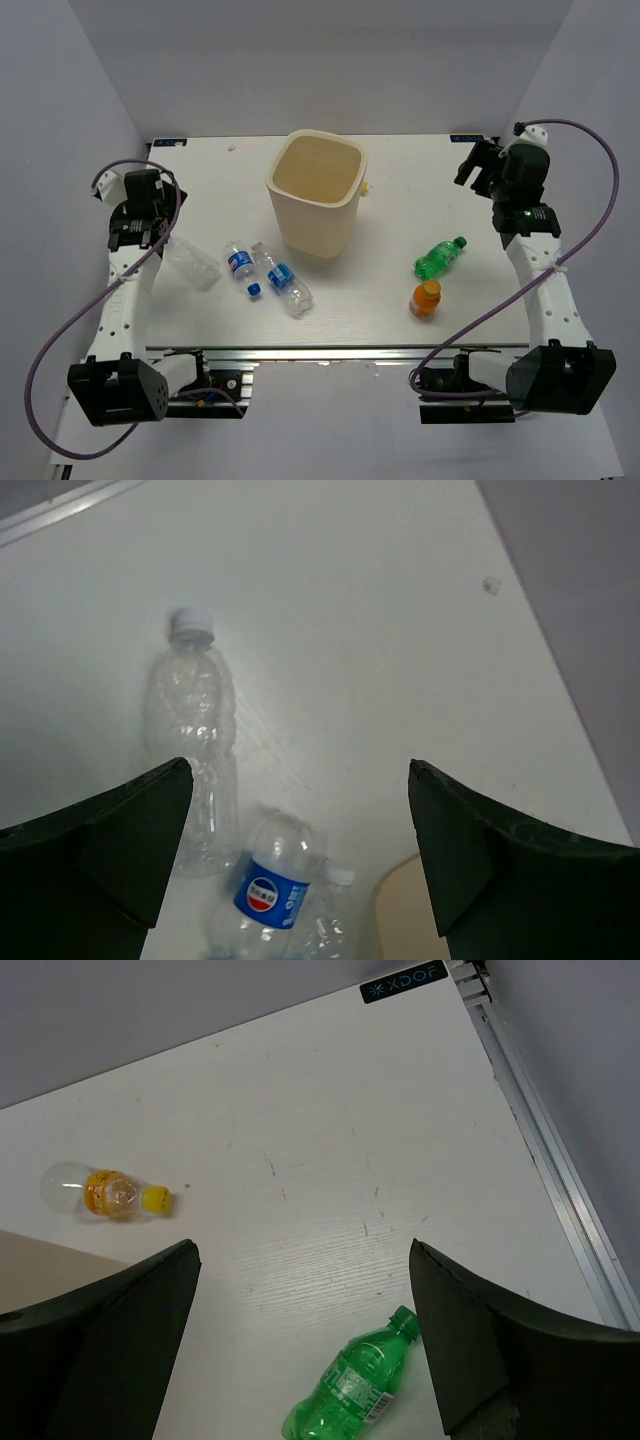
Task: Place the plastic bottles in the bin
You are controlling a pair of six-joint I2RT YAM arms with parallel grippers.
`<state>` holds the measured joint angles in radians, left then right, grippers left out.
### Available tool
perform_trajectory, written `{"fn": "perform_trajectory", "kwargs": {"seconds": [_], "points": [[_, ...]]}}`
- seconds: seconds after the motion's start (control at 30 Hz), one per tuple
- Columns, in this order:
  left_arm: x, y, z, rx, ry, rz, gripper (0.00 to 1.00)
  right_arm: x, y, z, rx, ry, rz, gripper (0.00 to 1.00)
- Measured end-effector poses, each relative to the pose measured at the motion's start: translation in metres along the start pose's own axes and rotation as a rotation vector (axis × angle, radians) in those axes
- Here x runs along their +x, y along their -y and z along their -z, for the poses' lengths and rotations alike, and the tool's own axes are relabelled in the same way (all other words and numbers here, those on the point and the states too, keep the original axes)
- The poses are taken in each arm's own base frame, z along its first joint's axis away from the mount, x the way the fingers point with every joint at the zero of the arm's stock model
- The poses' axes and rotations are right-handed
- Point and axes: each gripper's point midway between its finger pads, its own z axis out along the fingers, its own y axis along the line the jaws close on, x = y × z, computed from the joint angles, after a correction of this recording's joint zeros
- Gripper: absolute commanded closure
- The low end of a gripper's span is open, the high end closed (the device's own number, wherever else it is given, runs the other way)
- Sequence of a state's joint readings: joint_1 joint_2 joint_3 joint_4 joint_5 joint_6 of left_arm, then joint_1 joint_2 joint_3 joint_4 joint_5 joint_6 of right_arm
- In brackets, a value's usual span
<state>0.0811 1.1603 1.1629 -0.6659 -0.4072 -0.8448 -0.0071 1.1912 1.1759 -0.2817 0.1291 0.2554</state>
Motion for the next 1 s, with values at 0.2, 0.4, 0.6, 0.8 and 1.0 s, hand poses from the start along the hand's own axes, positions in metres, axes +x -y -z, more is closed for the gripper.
{"fn": "perform_trajectory", "kwargs": {"seconds": [0.2, 0.4, 0.6, 0.8, 1.0], "points": [[0.060, -0.045, -0.017, -0.105, -0.133, -0.026, 0.02, 0.011, 0.000, 0.001, -0.025, 0.026, -0.005, 0.11], [0.107, -0.074, -0.044, -0.218, -0.243, -0.049, 0.02, 0.028, -0.004, -0.002, -0.068, 0.003, 0.008, 0.11], [0.140, -0.098, -0.073, -0.329, -0.293, -0.061, 0.02, 0.033, -0.006, -0.011, -0.079, -0.015, 0.009, 0.11], [0.170, -0.120, -0.096, -0.412, -0.337, -0.053, 0.28, 0.045, 0.010, -0.018, 0.005, -0.054, -0.003, 0.11], [0.155, -0.115, -0.105, -0.435, -0.294, -0.026, 0.45, 0.039, 0.024, -0.015, 0.075, -0.028, -0.026, 0.11]]}}
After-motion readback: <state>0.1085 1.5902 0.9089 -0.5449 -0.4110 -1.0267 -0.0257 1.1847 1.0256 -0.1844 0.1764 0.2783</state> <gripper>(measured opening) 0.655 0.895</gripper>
